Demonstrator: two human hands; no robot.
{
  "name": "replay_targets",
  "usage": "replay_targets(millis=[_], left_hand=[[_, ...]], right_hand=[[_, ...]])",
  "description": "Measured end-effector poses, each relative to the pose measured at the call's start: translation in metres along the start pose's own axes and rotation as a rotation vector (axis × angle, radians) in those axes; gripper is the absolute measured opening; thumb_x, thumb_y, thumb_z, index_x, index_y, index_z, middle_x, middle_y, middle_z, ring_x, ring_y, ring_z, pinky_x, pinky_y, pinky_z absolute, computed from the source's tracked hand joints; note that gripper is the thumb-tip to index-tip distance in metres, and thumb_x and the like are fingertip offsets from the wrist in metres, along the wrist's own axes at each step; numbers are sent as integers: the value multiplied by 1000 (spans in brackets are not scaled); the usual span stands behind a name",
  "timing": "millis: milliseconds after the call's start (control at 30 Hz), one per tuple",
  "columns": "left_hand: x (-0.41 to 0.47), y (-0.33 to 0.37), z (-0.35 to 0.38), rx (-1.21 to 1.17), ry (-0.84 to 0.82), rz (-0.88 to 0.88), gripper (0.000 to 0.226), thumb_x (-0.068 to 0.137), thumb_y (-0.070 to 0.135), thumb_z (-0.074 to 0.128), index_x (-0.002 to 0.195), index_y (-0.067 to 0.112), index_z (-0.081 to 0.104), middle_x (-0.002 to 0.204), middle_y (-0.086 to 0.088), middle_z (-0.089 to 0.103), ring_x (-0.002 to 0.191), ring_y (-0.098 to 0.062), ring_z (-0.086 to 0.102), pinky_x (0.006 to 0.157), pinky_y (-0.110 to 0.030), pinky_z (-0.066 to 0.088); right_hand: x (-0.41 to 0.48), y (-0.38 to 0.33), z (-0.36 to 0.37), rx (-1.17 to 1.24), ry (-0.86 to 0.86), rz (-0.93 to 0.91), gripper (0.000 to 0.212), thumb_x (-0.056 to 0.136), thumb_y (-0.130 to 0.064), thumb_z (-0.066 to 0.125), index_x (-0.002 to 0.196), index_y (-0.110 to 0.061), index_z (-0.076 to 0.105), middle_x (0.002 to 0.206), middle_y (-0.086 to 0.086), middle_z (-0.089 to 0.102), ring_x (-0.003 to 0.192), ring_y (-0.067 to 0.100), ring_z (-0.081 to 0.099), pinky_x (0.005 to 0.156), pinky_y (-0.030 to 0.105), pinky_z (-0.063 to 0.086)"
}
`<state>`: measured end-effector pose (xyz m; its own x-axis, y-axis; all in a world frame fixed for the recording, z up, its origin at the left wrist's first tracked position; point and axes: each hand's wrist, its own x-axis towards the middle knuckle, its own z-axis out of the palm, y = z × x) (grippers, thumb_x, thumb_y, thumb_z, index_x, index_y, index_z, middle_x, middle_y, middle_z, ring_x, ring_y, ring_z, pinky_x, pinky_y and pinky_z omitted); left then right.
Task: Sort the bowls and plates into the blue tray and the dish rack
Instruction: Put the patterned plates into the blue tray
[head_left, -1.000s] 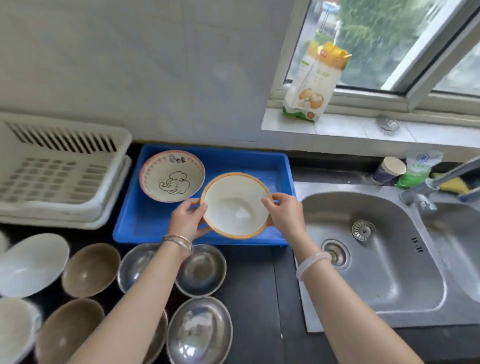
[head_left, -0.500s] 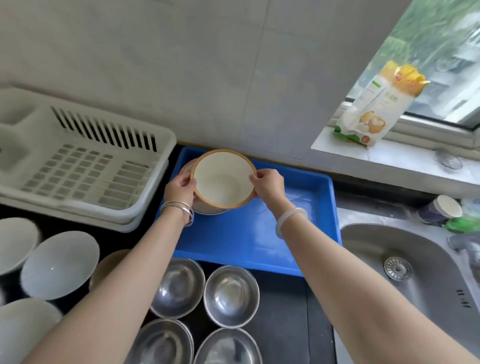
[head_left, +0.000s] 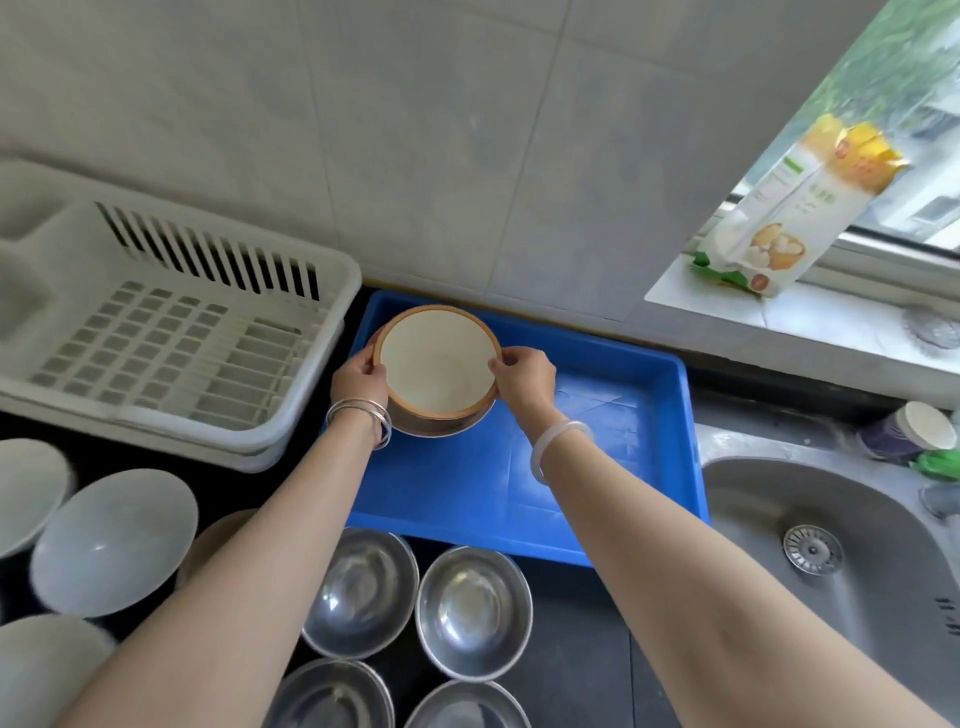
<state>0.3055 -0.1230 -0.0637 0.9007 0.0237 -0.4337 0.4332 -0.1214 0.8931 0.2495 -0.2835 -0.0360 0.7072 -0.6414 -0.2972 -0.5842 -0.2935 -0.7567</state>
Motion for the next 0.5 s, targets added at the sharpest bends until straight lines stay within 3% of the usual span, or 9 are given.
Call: replay_targets(millis=[167, 267, 400, 500], left_hand=[[1, -5, 2, 57, 40, 38, 42, 90, 2, 38, 124, 16, 58, 124, -7, 63, 111, -28, 57, 95, -33, 45], [0, -4, 4, 76, 70, 55, 43, 90, 2, 37, 124, 17, 58, 124, -7, 62, 111, -27, 57, 92, -31, 44], [-5, -2, 4, 73, 88, 64, 41, 89, 1, 38, 122, 15, 60, 122, -7, 63, 111, -27, 58, 88, -27, 42], [-11, 0, 1, 32, 91, 65, 40, 90, 3, 42, 126, 12, 56, 126, -6, 61, 115, -25, 56, 95, -30, 43]], right_hand=[[-3, 3, 4, -4, 14, -35, 18, 91, -15, 56, 98, -8, 70, 82, 7, 68, 79, 27, 65, 73, 36, 56], [-7, 6, 6, 28, 25, -38, 20, 93, -19, 56, 101, -6, 70, 83, 4, 66, 77, 22, 61, 70, 30, 50], [-12, 8, 7, 60, 26, -29, 23, 95, -21, 54, 100, -5, 69, 83, 5, 65, 78, 22, 61, 72, 33, 52], [-15, 8, 4, 108, 14, -11, 27, 96, -21, 49, 111, -8, 67, 97, 7, 68, 85, 21, 63, 74, 31, 52]])
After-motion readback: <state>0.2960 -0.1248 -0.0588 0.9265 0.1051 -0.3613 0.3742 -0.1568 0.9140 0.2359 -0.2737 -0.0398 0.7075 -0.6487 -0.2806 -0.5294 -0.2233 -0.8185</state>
